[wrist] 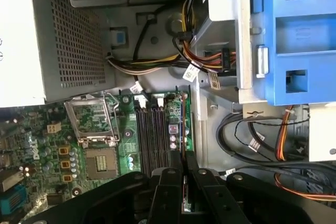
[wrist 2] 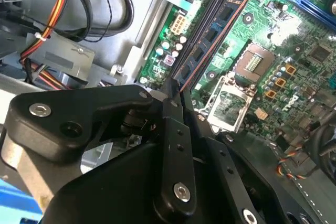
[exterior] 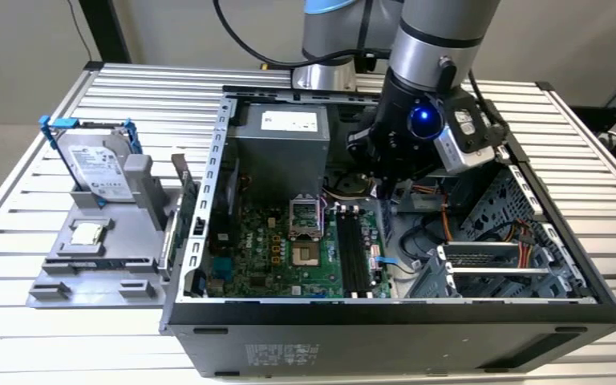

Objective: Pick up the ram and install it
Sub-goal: 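Insert the ram into the slot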

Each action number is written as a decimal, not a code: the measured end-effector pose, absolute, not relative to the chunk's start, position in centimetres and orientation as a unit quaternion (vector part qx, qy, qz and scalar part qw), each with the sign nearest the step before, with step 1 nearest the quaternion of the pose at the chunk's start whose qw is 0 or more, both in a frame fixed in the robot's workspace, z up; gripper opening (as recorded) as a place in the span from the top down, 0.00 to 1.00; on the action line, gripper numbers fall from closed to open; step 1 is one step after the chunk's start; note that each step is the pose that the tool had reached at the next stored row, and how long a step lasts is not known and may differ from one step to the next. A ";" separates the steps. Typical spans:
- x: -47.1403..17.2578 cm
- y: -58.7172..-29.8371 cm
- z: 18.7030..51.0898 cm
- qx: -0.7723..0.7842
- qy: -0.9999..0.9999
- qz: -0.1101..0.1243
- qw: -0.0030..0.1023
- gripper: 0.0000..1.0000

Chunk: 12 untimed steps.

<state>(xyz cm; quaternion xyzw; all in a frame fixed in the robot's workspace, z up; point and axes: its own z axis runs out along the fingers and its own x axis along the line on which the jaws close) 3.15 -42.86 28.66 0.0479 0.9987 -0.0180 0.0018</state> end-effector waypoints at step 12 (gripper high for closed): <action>2.9 -42.9 26.8 0.031 0.999 -0.030 0.003 1.00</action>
